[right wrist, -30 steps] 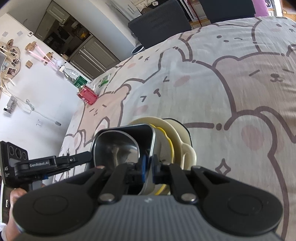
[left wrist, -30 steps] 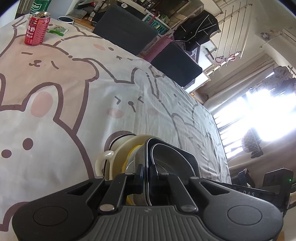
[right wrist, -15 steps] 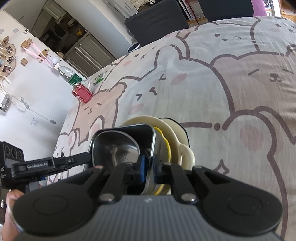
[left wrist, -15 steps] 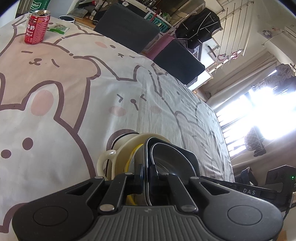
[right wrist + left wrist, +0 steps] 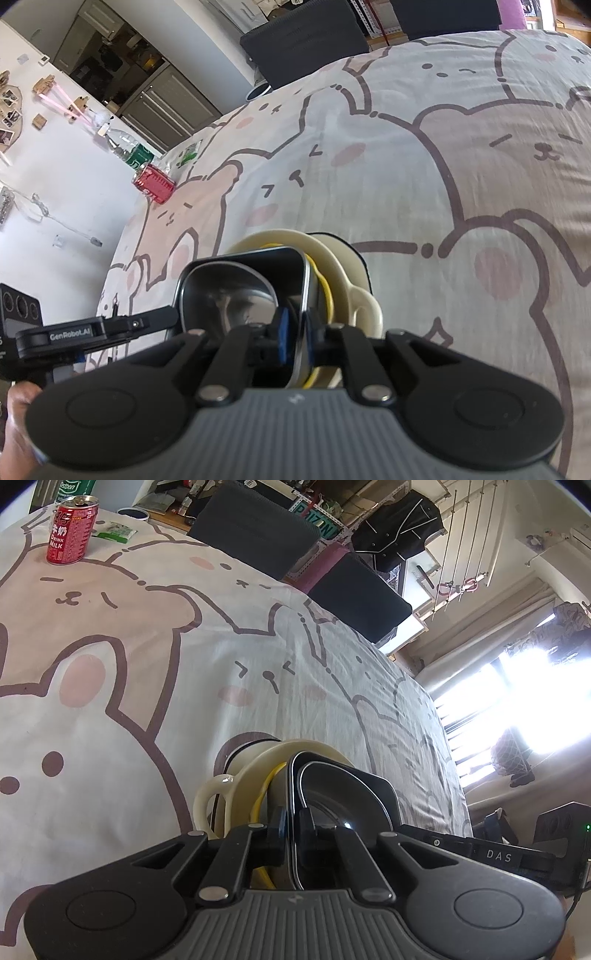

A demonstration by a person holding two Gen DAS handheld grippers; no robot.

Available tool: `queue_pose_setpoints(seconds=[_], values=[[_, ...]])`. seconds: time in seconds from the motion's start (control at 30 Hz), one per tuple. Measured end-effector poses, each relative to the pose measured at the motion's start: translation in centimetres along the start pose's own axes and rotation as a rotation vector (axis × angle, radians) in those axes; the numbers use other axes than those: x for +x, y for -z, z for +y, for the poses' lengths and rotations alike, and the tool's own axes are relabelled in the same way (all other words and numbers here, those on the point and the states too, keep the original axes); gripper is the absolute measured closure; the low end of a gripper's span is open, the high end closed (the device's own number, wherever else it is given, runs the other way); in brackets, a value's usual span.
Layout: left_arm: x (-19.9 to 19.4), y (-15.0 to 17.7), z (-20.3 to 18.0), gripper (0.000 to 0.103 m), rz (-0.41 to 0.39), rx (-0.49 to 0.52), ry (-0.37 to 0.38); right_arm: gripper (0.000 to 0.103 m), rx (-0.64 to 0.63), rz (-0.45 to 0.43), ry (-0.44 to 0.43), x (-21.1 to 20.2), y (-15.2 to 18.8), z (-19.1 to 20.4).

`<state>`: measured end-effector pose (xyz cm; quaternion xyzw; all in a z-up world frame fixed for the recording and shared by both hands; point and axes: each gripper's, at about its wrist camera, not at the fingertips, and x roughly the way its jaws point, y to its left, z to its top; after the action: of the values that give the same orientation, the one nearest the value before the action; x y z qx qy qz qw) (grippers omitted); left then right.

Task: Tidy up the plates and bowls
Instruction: 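Carry the steel tray with both grippers over the cream plate stack, then lower the steel tray onto the plate stack and open both grippers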

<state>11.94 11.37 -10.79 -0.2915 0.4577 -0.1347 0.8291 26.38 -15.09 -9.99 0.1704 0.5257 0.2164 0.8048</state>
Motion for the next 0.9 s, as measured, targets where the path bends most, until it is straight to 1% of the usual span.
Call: queue_pose_setpoints(seconds=[0.07, 0.13, 0.23, 0.3, 0.5, 0.6, 0.67, 0.7, 0.73, 0.77, 0.87, 0.9], values=[[0.0, 0.0, 0.1, 0.097, 0.001, -0.002, 0.003, 0.085, 0.001, 0.001, -0.004, 0.0, 0.0, 0.1], [0.0, 0.0, 0.2, 0.097, 0.002, -0.005, 0.006, 0.079, -0.001, 0.001, -0.01, 0.0, 0.0, 0.1], [0.0, -0.1, 0.2, 0.097, 0.003, 0.0, 0.0, 0.078, -0.015, 0.0, -0.004, 0.1, 0.0, 0.4], [-0.1, 0.0, 0.1, 0.094, 0.003, 0.011, -0.011, 0.078, -0.019, 0.001, -0.001, 0.2, 0.0, 0.4], [-0.2, 0.0, 0.0, 0.09, 0.01, 0.015, -0.024, 0.076, -0.03, 0.006, 0.008, 0.2, 0.0, 0.5], [-0.4, 0.0, -0.3, 0.085, 0.011, 0.024, -0.027, 0.073, -0.044, 0.004, 0.016, 0.0, 0.1, 0.7], [-0.6, 0.0, -0.6, 0.078, 0.009, 0.032, -0.034, 0.071, -0.049, -0.004, 0.019, -0.3, 0.1, 0.8], [-0.8, 0.1, -0.8, 0.076, 0.007, 0.04, -0.042, 0.067, -0.053, -0.013, 0.018, -0.5, 0.1, 0.9], [-1.0, 0.1, -1.0, 0.071, 0.004, 0.048, -0.05, 0.062, -0.059, -0.023, 0.017, -0.8, 0.1, 1.0], [-1.2, 0.2, -1.3, 0.067, -0.001, 0.057, -0.058, 0.059, -0.064, -0.033, 0.016, -1.1, 0.1, 1.1], [-2.1, 0.5, -2.1, 0.06, -0.012, 0.073, -0.079, 0.052, -0.086, -0.063, 0.028, -2.1, 0.2, 1.4], [-2.5, 0.6, -2.4, 0.059, -0.017, 0.083, -0.088, 0.048, -0.092, -0.073, 0.034, -2.4, 0.3, 1.5]])
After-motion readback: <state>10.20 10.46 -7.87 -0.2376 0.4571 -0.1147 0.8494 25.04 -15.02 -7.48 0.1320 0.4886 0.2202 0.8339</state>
